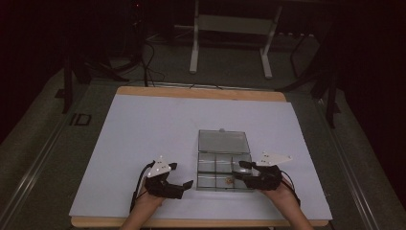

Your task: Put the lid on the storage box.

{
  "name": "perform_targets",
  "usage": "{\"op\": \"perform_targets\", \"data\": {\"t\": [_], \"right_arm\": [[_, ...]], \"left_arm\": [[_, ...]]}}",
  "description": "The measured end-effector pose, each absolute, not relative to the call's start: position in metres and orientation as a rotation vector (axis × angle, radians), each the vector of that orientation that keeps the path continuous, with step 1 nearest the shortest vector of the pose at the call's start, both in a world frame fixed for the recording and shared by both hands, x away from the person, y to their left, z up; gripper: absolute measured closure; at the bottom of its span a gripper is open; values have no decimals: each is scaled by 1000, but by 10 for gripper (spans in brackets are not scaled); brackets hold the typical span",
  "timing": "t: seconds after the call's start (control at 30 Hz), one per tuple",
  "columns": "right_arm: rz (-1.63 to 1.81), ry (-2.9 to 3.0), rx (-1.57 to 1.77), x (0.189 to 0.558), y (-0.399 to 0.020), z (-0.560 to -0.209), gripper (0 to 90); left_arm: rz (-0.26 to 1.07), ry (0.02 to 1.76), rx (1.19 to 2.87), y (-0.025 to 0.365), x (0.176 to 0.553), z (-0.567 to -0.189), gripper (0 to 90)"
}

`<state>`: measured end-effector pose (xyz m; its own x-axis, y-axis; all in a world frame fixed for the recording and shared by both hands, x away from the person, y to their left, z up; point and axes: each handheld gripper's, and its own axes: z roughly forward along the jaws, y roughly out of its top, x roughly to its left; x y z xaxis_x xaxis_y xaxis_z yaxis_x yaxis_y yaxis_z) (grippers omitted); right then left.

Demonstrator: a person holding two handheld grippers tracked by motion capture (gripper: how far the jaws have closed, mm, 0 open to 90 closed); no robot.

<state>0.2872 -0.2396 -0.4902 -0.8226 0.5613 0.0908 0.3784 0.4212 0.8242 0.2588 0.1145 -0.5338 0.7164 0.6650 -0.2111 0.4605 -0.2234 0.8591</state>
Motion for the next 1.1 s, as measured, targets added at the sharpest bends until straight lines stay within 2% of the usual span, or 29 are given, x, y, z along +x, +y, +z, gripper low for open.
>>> {"op": "perform_targets", "data": {"t": [0.23,0.57,0.77,1.1], "right_arm": [[1354,2380,899,289,-262,-485,405],[1333,2291,984,296,-287,-487,377],[1324,2261,1004,303,-292,-492,372],[1302,2241,1014,314,-283,-497,359]], "left_arm": [[252,842,1851,112,264,-528,84],[242,816,1899,105,280,-517,89],[228,868,1939,94,288,-506,84],[205,876,1892,76,319,-487,85]]}}
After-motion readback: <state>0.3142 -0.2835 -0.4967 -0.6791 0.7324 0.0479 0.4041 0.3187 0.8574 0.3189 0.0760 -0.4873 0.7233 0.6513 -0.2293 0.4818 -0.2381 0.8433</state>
